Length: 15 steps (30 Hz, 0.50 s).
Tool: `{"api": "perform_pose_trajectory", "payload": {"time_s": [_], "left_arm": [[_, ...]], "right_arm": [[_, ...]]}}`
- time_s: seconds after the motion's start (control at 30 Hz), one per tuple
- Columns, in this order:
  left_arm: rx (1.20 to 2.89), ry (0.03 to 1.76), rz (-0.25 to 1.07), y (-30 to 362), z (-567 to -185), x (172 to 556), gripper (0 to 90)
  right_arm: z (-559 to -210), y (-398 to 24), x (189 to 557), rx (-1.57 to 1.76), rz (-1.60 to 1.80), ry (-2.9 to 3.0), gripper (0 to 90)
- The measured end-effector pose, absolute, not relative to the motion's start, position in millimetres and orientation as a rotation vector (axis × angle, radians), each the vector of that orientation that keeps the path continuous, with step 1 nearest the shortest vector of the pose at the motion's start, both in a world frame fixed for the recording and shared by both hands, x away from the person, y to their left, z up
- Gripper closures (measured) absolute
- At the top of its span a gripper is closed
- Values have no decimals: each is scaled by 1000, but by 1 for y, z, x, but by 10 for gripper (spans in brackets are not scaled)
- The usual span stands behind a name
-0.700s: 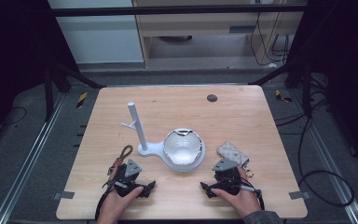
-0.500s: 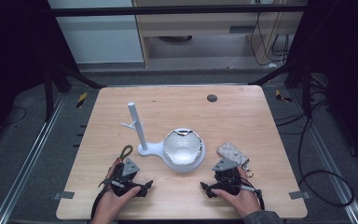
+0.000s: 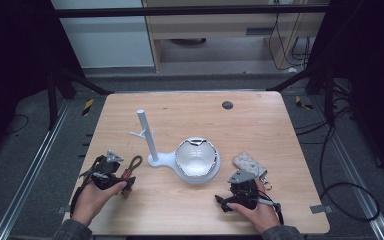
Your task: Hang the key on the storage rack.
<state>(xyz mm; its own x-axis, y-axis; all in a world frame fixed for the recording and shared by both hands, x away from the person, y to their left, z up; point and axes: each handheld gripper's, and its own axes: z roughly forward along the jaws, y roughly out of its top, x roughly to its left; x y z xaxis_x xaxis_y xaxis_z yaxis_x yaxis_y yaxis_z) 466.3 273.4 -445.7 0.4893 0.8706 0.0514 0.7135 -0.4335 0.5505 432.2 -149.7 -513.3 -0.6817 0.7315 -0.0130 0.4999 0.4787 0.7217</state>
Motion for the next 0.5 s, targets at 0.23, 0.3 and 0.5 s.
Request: {"api": "perform_pose_trajectory", "payload": {"time_s": [0.23, 0.3, 0.5], "left_arm": [[2340, 1338, 403, 278, -452, 489, 360], [2344, 1347, 385, 279, -454, 492, 376], [2372, 1380, 303, 282, -468, 503, 452]], "right_arm": [[-513, -150, 432, 1041, 1020, 2409, 5], [-513, -150, 432, 1042, 1020, 2409, 5], [-513, -150, 432, 1043, 1020, 2408, 5]]}}
